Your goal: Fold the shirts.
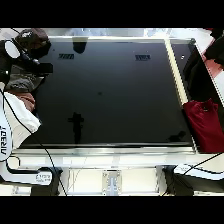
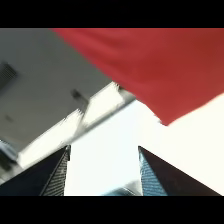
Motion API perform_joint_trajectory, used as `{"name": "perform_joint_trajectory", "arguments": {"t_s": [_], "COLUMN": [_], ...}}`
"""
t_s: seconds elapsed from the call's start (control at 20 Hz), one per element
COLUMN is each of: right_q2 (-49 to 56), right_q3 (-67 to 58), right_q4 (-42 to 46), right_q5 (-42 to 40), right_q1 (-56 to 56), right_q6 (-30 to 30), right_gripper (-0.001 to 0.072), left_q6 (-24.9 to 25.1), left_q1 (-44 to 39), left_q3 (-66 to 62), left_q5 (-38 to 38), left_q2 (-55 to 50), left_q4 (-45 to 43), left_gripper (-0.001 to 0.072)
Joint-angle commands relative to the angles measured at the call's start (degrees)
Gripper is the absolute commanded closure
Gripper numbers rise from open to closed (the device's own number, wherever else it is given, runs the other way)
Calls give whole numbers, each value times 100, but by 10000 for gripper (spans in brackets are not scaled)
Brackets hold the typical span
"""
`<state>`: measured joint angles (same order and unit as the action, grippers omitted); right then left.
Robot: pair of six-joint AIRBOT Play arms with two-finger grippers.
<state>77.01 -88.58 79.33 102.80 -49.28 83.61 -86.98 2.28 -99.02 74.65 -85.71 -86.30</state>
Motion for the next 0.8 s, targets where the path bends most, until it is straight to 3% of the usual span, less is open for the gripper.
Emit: {"name": "perform_joint_trajectory", "arguments": {"t_s": [0.0,0.1,0.2,0.5,0.75], "right_q2": [-332,-546,-656,-649,-647], "right_q3": [-378,-376,-376,-374,-374], "right_q4": [-1910,-2946,-3281,-2752,-2481], "right_q5": [-487,-997,-1335,-2094,-2555], "right_q1": [323,894,1722,4170,5558], "right_q6": [7,-400,-706,-745,-745], "right_gripper": [225,226,226,226,227], "left_q6": [-2,-2,-9,-151,-151], "left_q1": [-9,-7,-11,-9,-9], "left_q3": [2,2,2,2,2], "left_q5": [9,28,26,24,24], "left_q2": [2,2,2,2,2], "left_q4": [-2,-2,7,149,149], "left_gripper": [695,695,695,695,696]}}
